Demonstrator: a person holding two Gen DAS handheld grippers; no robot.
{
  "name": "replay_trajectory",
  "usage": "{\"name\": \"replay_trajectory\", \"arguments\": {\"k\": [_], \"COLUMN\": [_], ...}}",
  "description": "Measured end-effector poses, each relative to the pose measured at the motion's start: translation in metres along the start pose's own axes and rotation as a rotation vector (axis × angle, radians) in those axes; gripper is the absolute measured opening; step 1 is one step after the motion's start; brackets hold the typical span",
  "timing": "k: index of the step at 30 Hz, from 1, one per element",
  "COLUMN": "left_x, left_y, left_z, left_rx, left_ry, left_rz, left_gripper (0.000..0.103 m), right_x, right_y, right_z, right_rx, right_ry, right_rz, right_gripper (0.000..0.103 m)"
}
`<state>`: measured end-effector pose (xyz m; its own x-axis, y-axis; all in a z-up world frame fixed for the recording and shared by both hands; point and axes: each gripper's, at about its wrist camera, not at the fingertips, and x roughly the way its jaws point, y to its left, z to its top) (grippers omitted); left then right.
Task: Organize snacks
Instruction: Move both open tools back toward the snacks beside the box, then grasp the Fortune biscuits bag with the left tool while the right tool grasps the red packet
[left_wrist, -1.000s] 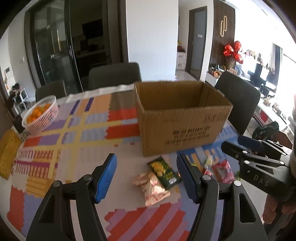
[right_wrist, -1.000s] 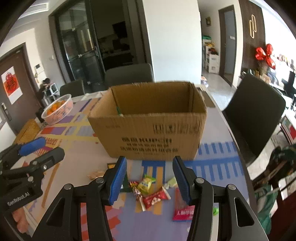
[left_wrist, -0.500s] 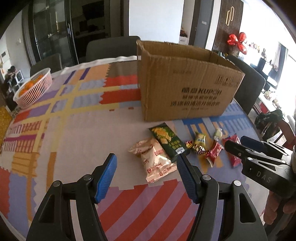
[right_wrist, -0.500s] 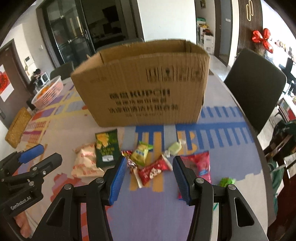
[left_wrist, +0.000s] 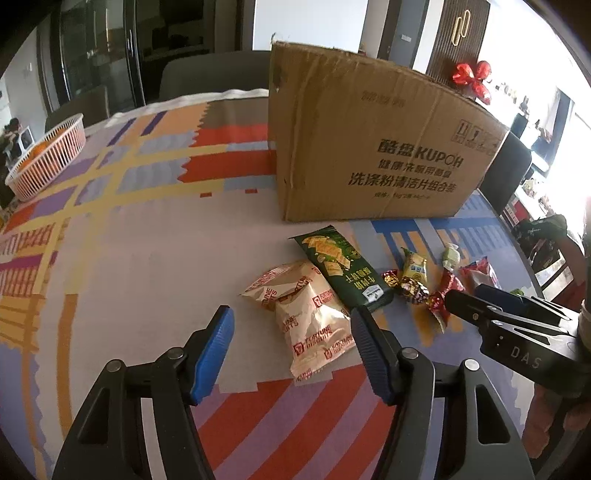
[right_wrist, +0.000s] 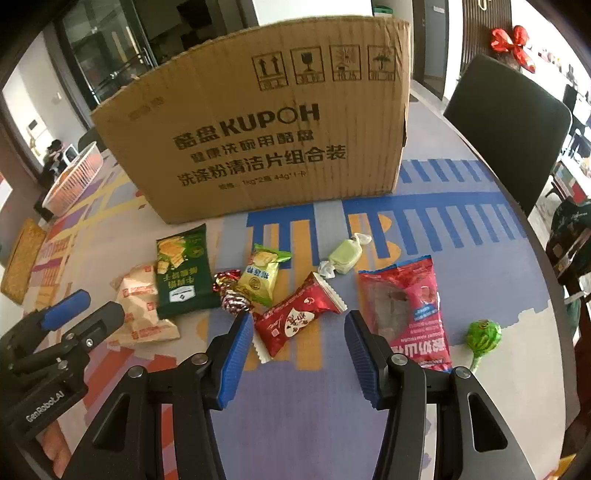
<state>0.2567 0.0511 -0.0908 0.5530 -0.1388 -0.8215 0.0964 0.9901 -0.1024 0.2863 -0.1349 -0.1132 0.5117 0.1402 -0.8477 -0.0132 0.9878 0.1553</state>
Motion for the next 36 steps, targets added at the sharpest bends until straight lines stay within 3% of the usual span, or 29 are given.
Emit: {"name": "replay_trajectory", "arguments": {"k": [17, 22, 27, 36], "left_x": [0.036, 0.039, 0.036, 0.018], "left_y": [0.007, 0.008, 0.005, 0.000], "left_z": [0.009, 0.008, 0.007, 0.002], "left_rx": [-0.070, -0.083, -0.071, -0.062], "left_ry": [0.069, 0.077, 0.073, 0.049], "left_rz": [-0.050, -0.063, -0.044, -0.020], "left_gripper": [0.059, 0.051, 0.047, 0.045], "right_x": [0.030, 0.030, 0.029, 0.018], "right_y": [-0.009, -0.005, 0.000, -0.005], "right_z": [0.014, 0.015, 0.019, 0.011], "right_rx": [0.039, 0.010, -0.021, -0.025], "right_ry": [0.031, 0.021, 0.019, 0.005], "right_rz": [-0.003, -0.026, -0.051, -0.042], "right_gripper": [0.051, 0.045, 0.033, 0.032]}}
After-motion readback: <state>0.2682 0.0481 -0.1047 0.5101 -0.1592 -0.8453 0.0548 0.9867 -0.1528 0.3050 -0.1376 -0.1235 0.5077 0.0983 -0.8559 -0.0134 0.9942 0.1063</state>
